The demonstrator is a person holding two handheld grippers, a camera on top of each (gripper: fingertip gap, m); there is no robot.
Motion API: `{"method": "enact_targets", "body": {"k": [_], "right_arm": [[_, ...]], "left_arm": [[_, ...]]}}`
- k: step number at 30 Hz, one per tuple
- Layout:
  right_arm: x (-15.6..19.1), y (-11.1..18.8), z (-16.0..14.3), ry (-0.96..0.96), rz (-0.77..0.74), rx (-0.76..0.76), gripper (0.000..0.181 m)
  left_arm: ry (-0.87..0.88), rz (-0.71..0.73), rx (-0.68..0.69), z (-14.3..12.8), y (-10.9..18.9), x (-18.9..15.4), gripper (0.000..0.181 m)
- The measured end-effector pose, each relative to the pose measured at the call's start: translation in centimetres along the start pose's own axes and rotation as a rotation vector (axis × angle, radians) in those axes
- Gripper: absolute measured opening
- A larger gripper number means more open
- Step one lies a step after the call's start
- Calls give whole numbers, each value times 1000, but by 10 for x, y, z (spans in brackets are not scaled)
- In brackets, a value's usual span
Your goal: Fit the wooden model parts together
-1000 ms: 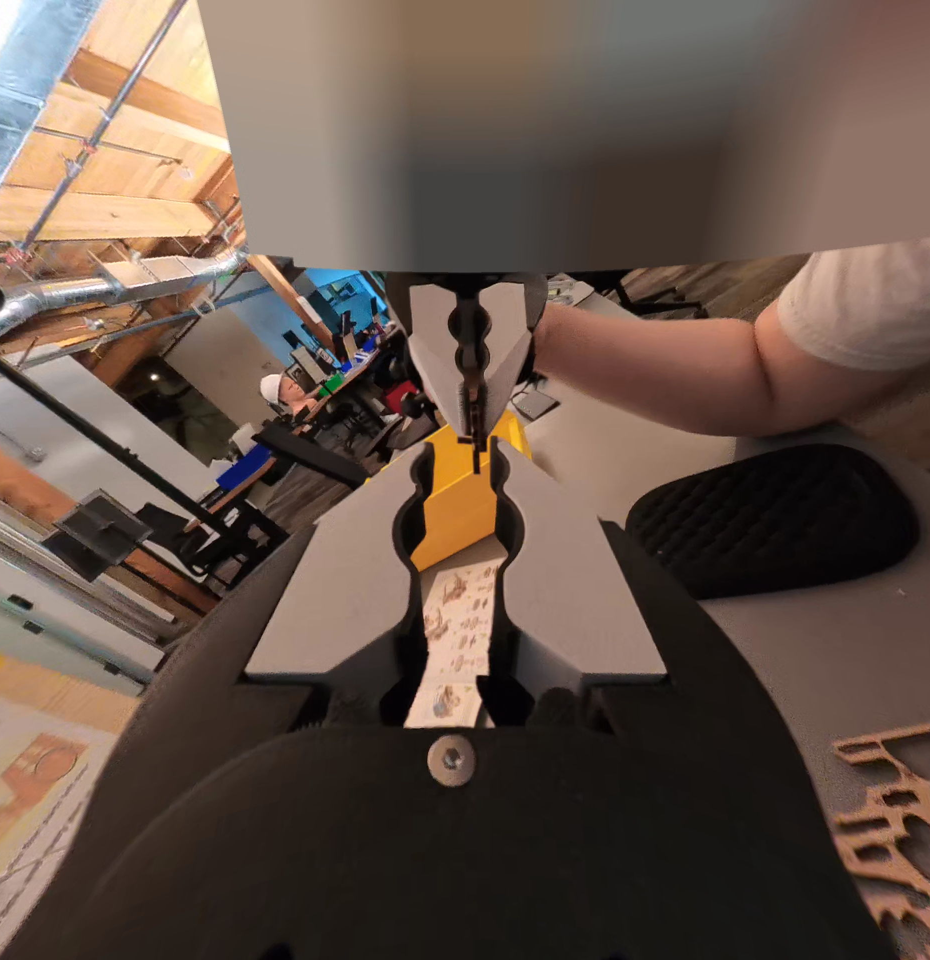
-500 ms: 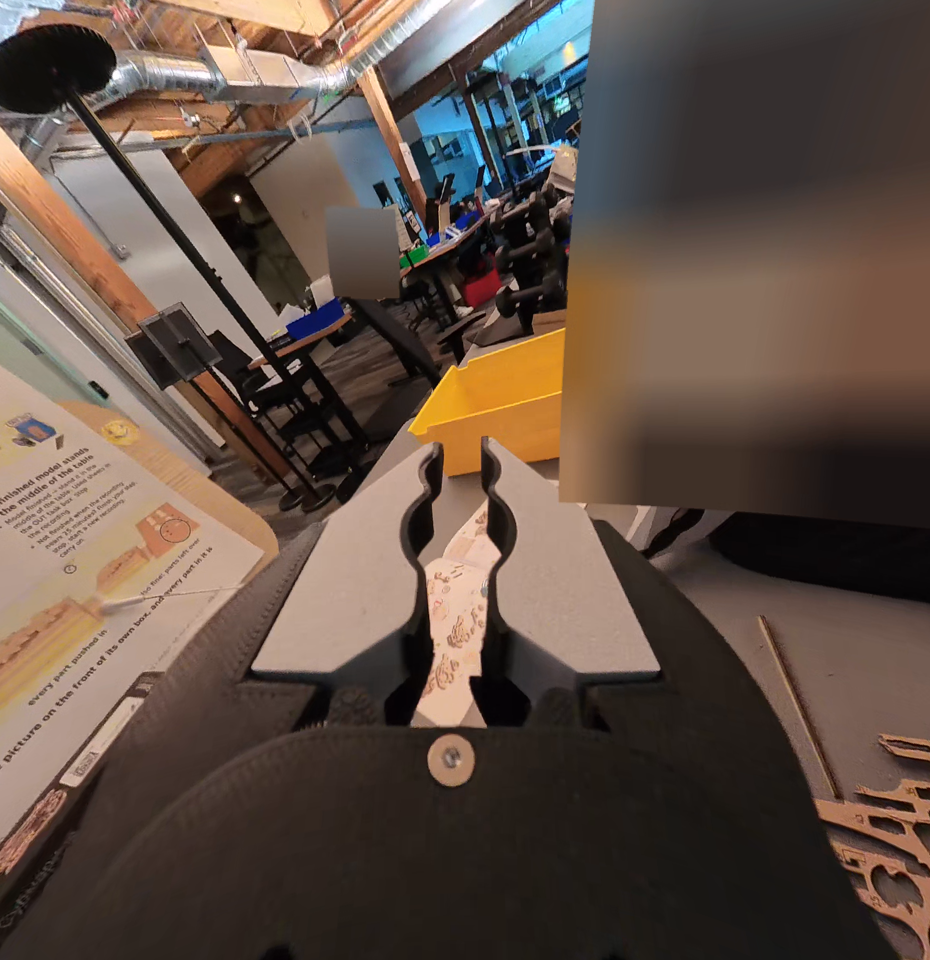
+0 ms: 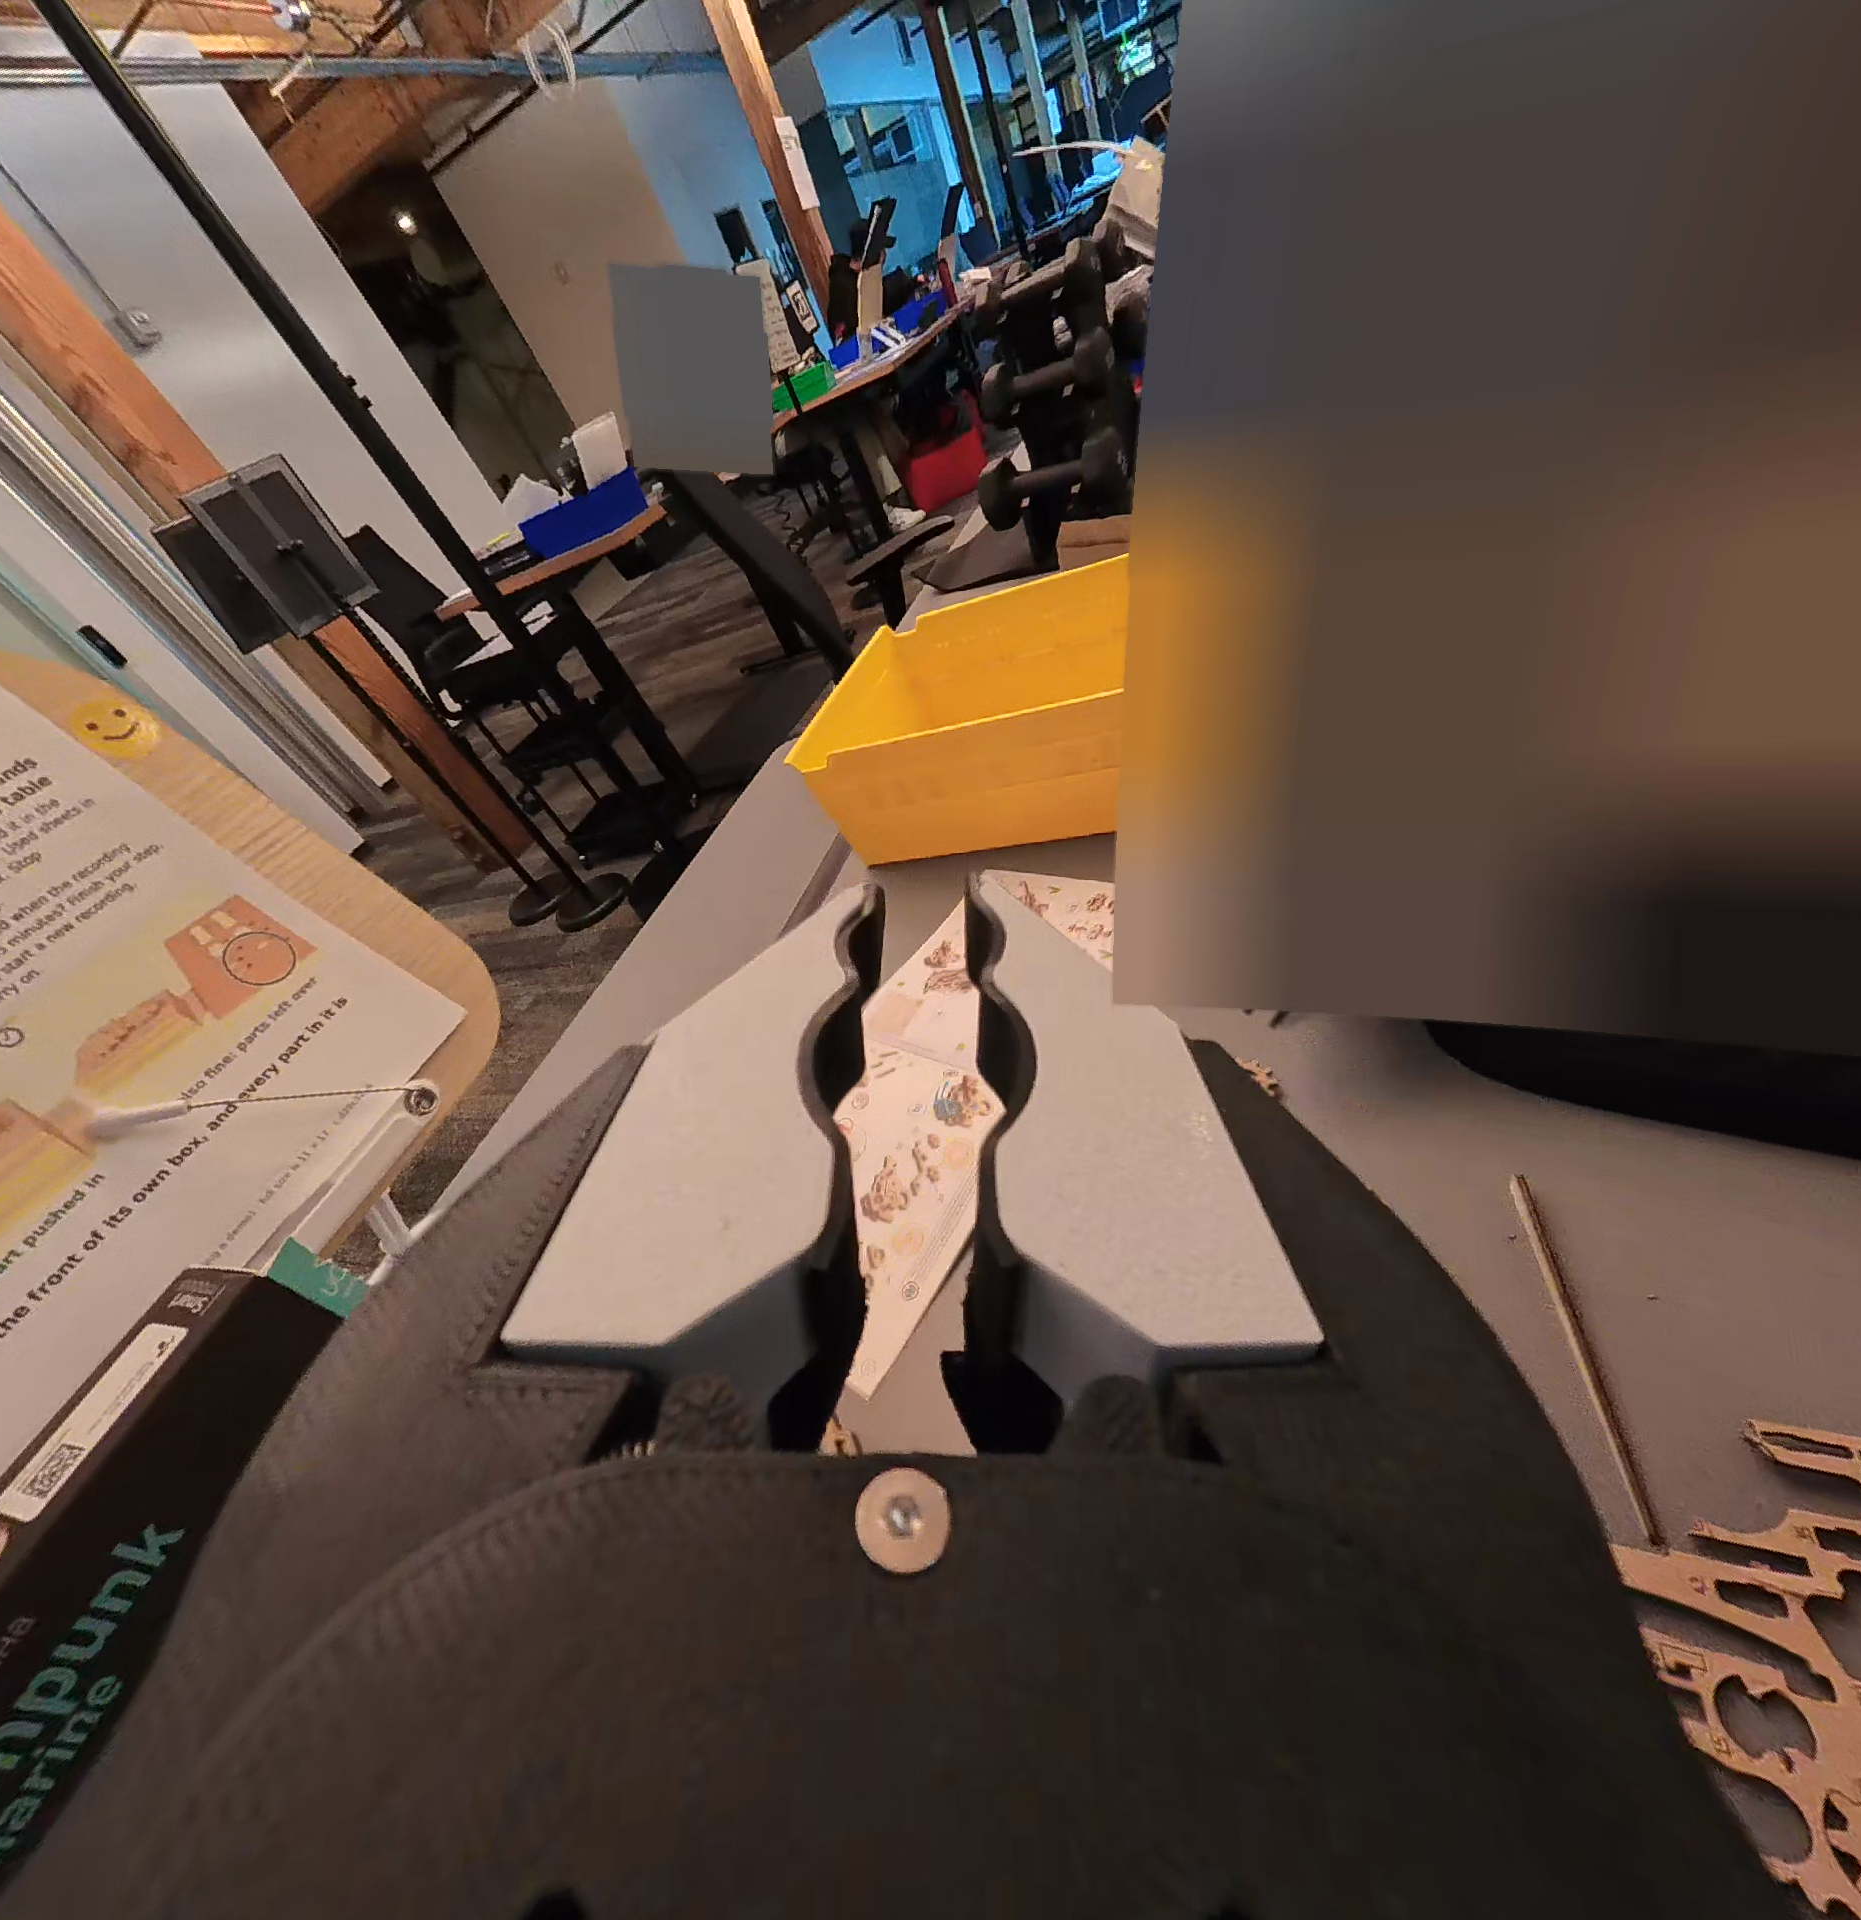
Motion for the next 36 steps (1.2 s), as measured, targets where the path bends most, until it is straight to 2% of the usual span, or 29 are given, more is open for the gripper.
{"method": "enact_targets", "body": {"k": [2, 4, 13, 19, 21, 22, 25, 36], "right_arm": [[-8, -9, -3, -220, 83, -16, 7], [-10, -20, -9, -334, 146, 19, 9], [-10, -31, -14, -346, 142, 126, 4], [-8, -32, -11, -416, 195, 136, 0], [-9, -31, -11, -420, 196, 143, 4], [-10, -30, -12, -422, 188, 141, 13], [-11, -26, -11, -416, 196, 121, 5], [-11, -30, -12, -422, 182, 132, 0]], "left_arm": [[6, 4, 6, -3, -1, 2, 13], [6, 3, 15, -5, -2, 2, 13], [-11, 6, 28, -5, -1, 3, 12], [-21, -7, 38, -6, -3, 0, 11], [-26, -12, 45, -6, -4, -1, 12], [-27, -13, 45, -6, -4, -1, 12], [-27, -18, 39, -4, -4, -2, 11], [-34, -25, 48, -5, -5, -3, 11]]}}
Point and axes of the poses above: each gripper's, where its closed fingertips meet, y back along the fingers, z out of its top, x = y × z across the jaws, the point moved 7 cm from there along y, back along the fingers, and after that the axes turned 11 degrees about -y, right-handed, at the moved point
